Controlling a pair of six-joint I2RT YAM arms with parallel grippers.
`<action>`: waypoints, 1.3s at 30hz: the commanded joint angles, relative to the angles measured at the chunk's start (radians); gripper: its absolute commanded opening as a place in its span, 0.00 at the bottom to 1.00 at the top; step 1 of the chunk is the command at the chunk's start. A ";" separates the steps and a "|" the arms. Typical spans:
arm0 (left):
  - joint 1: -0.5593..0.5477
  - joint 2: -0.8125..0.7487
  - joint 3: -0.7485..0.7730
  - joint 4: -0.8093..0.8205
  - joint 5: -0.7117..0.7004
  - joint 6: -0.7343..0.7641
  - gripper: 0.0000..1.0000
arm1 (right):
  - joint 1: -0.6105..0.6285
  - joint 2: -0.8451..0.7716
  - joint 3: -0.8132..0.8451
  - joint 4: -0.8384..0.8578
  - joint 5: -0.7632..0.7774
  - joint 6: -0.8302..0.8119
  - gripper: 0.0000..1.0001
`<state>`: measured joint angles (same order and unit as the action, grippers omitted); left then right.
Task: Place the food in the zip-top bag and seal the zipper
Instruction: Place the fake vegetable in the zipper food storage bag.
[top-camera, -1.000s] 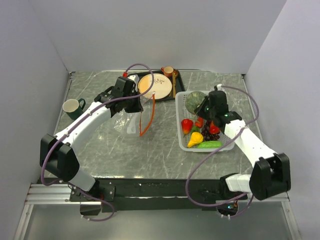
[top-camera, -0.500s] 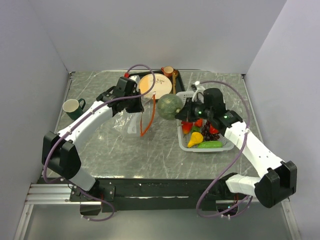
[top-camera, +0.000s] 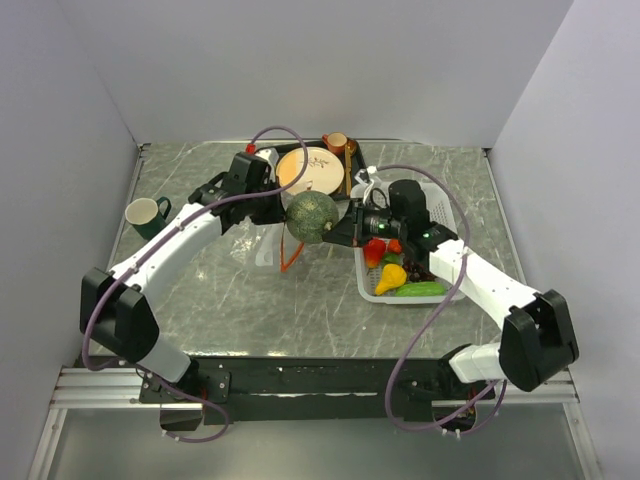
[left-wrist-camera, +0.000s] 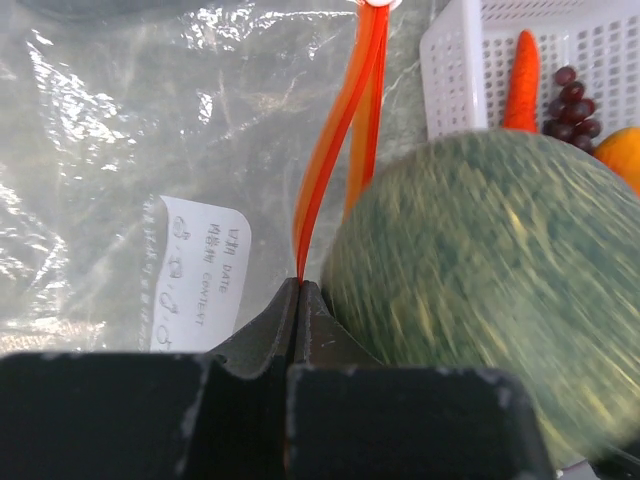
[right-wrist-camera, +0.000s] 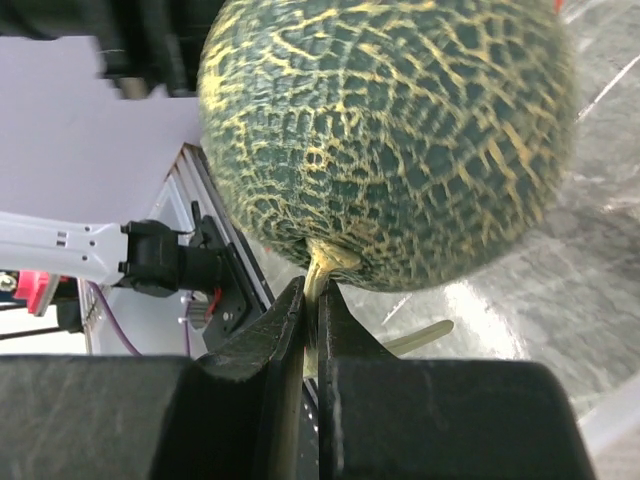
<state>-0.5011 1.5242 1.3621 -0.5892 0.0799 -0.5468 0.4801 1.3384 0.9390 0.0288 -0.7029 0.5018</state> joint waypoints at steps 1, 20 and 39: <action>0.001 -0.078 0.026 0.039 0.020 -0.028 0.01 | 0.015 0.022 -0.011 0.174 -0.021 0.046 0.00; 0.001 -0.101 0.012 0.054 0.058 -0.022 0.01 | 0.118 0.176 0.204 -0.285 -0.001 -0.201 0.00; -0.001 -0.151 -0.098 0.057 0.190 0.007 0.01 | 0.074 0.306 0.388 -0.251 0.002 0.161 0.02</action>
<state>-0.4976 1.4239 1.2865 -0.5381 0.2070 -0.5598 0.5919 1.5990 1.2243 -0.2848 -0.6289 0.5518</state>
